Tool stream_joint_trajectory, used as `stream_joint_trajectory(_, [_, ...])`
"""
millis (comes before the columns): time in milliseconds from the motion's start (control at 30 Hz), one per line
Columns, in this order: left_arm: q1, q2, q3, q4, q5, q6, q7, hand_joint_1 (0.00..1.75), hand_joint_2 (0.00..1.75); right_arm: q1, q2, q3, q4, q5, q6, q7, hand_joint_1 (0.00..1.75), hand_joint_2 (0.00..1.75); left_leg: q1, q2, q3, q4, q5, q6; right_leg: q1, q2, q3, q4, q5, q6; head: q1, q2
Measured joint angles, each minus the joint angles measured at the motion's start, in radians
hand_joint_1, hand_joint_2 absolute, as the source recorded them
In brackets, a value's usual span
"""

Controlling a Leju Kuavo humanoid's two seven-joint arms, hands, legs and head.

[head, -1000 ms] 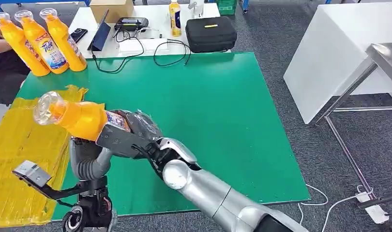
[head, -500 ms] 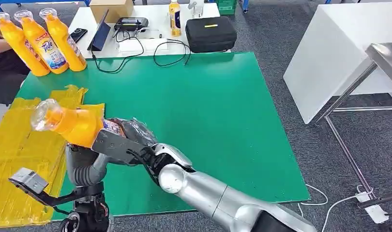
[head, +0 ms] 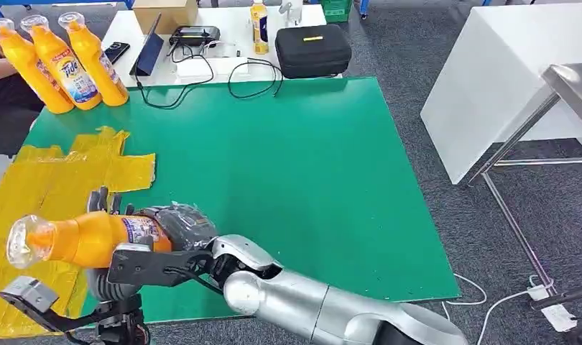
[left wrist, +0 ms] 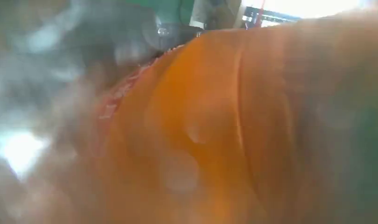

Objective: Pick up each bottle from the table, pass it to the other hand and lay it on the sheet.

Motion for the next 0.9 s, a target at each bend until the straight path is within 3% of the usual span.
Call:
stream_joint_trajectory(333, [0.017,0.0,0.005,-0.005,0.0,-0.007,-0.001,0.0,1.75,0.004,0.0,0.015,-0.007,0.006,0.0,0.006,1.75,1.75,0.0,0.0,0.0,0.0,0.0,0.0,0.0,0.0,0.0,0.0,0.0,0.0,0.0,0.0])
stream_joint_trajectory(367, [0.017,0.0,0.005,-0.006,0.0,-0.007,-0.001,0.24,1.75,0.004,0.0,0.015,-0.008,0.008,0.001,0.006,1.75,1.75,0.0,0.0,0.0,0.0,0.0,0.0,0.0,0.0,0.0,0.0,0.0,0.0,0.0,0.0])
stream_joint_trajectory(400, [0.017,0.0,0.005,-0.006,0.0,-0.007,-0.001,1.55,1.75,0.005,0.0,0.016,-0.008,0.011,0.002,0.006,1.75,1.75,0.0,0.0,0.0,0.0,0.0,0.0,0.0,0.0,0.0,0.0,0.0,0.0,0.0,0.0])
stream_joint_trajectory(433, [0.017,0.0,0.005,-0.006,0.0,-0.007,-0.001,1.75,1.75,0.005,0.0,0.016,-0.008,0.013,0.002,0.006,1.75,1.75,0.0,0.0,0.0,0.0,0.0,0.0,0.0,0.0,0.0,0.0,0.0,0.0,0.0,0.0])
stream_joint_trajectory(900, [0.032,-0.001,0.01,-0.006,0.013,-0.009,-0.018,1.75,1.75,0.026,0.0,0.015,-0.011,0.048,0.005,0.003,1.75,1.75,0.0,0.0,0.0,0.0,0.0,0.0,0.0,0.0,0.0,0.0,0.0,0.0,0.0,0.0])
